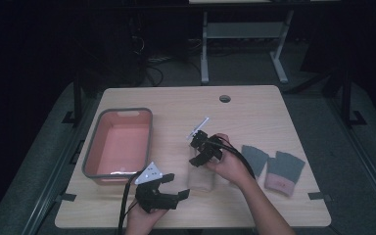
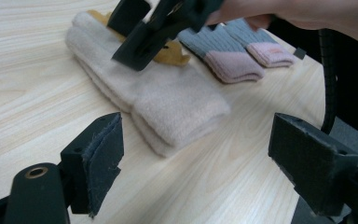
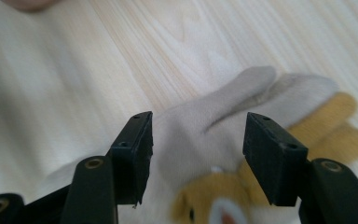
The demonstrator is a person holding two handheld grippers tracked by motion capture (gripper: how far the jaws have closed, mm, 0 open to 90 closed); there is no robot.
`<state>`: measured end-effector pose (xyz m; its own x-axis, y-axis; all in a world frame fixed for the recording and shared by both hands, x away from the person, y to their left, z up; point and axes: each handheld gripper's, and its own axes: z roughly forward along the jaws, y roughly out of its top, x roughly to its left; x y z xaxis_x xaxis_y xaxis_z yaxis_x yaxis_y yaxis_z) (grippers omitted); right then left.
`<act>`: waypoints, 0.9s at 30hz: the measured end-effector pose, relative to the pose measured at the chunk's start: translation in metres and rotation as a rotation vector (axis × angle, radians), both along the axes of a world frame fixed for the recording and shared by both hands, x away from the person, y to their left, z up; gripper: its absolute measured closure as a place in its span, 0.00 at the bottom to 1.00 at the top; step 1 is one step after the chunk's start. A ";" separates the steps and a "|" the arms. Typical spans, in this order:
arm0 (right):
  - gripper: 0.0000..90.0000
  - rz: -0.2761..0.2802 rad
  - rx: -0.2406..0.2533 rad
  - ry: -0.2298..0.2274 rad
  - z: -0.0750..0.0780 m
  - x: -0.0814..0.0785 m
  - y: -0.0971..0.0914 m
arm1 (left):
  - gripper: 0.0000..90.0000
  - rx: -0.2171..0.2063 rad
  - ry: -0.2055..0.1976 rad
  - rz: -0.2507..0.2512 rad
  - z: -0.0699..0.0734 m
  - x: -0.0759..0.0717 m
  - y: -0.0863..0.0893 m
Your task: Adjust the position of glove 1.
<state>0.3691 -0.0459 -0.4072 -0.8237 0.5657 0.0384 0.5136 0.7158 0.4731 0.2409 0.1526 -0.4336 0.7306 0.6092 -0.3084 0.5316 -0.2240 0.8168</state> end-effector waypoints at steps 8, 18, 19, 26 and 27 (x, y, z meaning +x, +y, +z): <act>0.43 -0.115 0.108 0.013 0.018 -0.019 -0.029 | 0.21 0.031 0.097 0.041 -0.001 0.024 -0.014; 0.41 -0.277 0.231 0.093 -0.003 -0.033 -0.063 | 0.26 0.007 0.310 0.077 -0.019 0.056 -0.023; 0.41 -0.277 0.231 0.093 -0.003 -0.033 -0.063 | 0.27 0.007 0.310 0.077 -0.019 0.056 -0.023; 0.42 -0.360 0.351 0.188 -0.020 -0.040 -0.079 | 0.32 0.007 0.355 0.080 -0.021 0.062 -0.025; 0.42 -0.359 0.357 0.193 -0.022 -0.040 -0.080 | 0.33 0.007 0.355 0.080 -0.021 0.062 -0.025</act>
